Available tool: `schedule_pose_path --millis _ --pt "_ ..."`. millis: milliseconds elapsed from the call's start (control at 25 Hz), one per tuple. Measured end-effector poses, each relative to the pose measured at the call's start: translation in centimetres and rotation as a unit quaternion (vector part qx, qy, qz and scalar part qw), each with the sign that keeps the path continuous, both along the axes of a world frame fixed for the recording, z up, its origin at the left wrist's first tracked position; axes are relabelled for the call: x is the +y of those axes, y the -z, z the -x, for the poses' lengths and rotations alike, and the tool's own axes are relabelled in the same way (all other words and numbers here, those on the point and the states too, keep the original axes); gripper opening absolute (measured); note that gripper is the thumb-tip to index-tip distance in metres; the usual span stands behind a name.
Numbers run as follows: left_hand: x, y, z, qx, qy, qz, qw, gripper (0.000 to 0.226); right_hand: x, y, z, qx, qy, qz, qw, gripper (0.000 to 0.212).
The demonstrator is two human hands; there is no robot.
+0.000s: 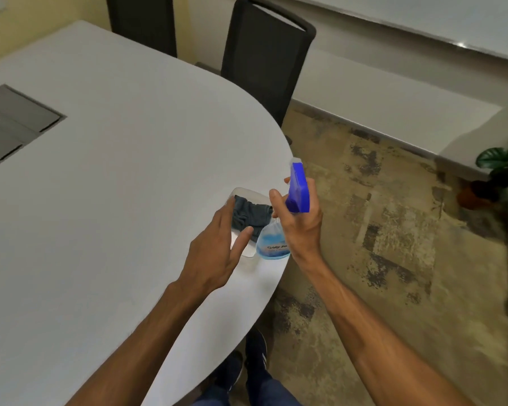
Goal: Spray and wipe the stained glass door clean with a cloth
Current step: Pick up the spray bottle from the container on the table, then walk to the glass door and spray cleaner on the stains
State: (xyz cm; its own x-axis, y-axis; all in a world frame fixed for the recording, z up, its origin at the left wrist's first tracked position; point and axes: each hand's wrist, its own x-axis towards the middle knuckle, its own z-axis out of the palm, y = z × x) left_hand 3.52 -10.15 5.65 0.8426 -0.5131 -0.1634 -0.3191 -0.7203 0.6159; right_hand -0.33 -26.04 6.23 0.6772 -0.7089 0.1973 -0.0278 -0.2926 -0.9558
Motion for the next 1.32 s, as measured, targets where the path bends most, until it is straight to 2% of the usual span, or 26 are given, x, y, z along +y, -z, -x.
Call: schedule_pose_path --millis 200,360,440,600,760,960,1320 --pt "-0.1 -0.2 0.7 -0.023 0.087 -0.013 0.996 0.085 0.8 -0.7 3.7 0.005 0.044 0.002 0.999 0.028" --pt "-0.3 -0.5 2.0 -0.050 0.138 -0.026 0.989 0.077 1.9 -0.8 7.2 0.017 0.124 -0.025 0.992 0.029" --pt "-0.4 -1.0 3.0 -0.052 0.179 -0.021 0.982 0.079 2.4 -0.8 9.4 0.018 0.167 -0.021 0.986 0.022" --pt "-1.5 -1.8 5.8 -0.064 0.265 -0.010 0.962 0.080 2.9 -0.6 14.6 0.025 0.256 -0.019 0.966 0.021" --pt "-3.3 -2.3 10.1 -0.098 0.367 0.028 0.925 0.069 3.3 -0.9 21.1 0.021 0.341 0.001 0.940 0.020" --pt "-5.8 -3.2 18.0 -0.136 0.476 0.061 0.867 0.069 4.3 -1.6 31.1 0.018 0.438 0.027 0.899 0.019" --pt "-5.7 -5.2 38.8 -0.177 0.609 0.125 0.763 0.069 11.7 -3.3 53.0 -0.024 0.576 0.025 0.817 0.022"
